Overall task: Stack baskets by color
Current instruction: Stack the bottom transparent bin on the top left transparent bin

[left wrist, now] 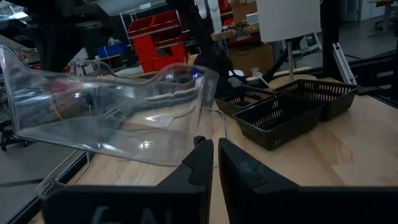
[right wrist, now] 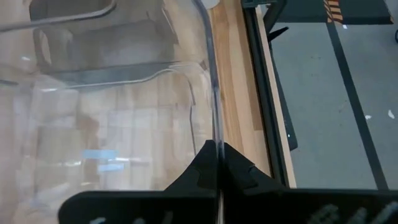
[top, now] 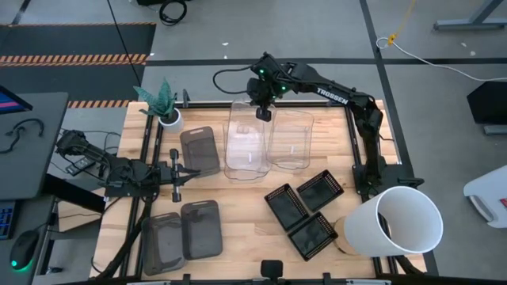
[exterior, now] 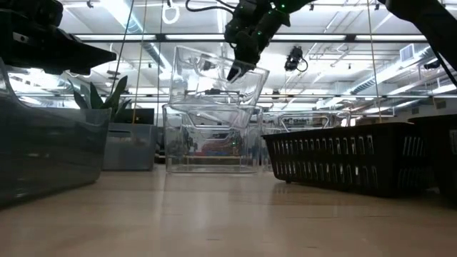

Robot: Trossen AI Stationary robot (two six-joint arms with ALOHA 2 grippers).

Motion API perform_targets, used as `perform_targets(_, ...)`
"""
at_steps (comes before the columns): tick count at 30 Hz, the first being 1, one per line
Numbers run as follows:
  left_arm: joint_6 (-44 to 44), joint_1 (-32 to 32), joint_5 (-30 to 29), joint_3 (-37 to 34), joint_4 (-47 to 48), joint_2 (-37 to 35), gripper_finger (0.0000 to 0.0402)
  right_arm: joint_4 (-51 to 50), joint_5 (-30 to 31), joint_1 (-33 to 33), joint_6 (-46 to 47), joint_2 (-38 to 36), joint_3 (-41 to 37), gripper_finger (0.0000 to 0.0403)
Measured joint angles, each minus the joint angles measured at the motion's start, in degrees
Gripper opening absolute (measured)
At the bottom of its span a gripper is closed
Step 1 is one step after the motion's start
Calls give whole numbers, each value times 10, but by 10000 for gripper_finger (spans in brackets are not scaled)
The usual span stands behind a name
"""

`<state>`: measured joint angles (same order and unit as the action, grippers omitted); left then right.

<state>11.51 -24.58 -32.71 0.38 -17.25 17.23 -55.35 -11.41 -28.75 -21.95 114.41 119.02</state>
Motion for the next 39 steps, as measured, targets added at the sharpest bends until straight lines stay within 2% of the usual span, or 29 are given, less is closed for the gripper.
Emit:
perform_targets(10, 0, 0, 0, 0, 0, 0, 30, -38, -1, 5, -31, 0, 1, 0)
perform_targets(18, 0, 0, 0, 0, 0, 0, 34, -63, 0, 48, -36, 0, 1, 0)
perform_targets(23, 0, 0, 0, 0, 0, 0, 35, -77, 20, 80, -33, 0, 1, 0)
perform_targets(29, 0, 0, 0, 0, 0, 0, 26, -84, 22, 93, -22, 0, 1, 0)
perform_targets(39, 0, 0, 0, 0, 1, 0, 33, -85, 15, 91, -25, 51, -1, 2)
